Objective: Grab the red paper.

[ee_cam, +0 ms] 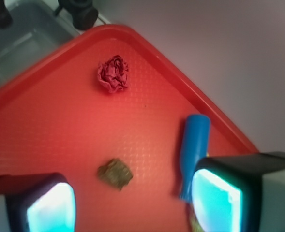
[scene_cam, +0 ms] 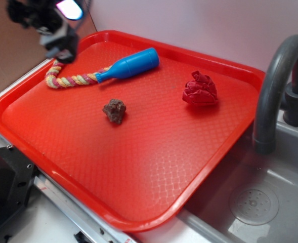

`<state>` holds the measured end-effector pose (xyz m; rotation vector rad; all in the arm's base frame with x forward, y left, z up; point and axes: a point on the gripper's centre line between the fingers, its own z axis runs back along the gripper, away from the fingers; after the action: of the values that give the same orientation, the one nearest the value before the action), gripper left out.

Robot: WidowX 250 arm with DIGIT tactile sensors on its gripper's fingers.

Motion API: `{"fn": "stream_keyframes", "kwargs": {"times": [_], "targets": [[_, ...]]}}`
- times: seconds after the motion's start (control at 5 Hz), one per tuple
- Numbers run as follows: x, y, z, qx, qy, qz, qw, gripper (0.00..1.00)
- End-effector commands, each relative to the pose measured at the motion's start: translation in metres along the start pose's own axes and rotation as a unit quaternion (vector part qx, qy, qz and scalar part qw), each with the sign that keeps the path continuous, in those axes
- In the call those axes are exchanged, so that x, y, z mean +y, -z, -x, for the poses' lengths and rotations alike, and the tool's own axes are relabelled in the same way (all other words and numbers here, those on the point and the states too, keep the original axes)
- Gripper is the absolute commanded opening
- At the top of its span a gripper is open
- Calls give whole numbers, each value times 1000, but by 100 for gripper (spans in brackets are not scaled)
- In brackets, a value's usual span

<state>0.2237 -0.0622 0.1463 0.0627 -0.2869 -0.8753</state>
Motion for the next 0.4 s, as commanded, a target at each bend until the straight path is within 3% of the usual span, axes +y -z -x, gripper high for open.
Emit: {"fn": "stream_keyframes", "kwargs": {"times": [0.0, 0.2], "targets": [[5, 40, -59, -73, 105, 31, 991, 100], [11, 54, -68, -39, 110, 13, 993, 100]]}}
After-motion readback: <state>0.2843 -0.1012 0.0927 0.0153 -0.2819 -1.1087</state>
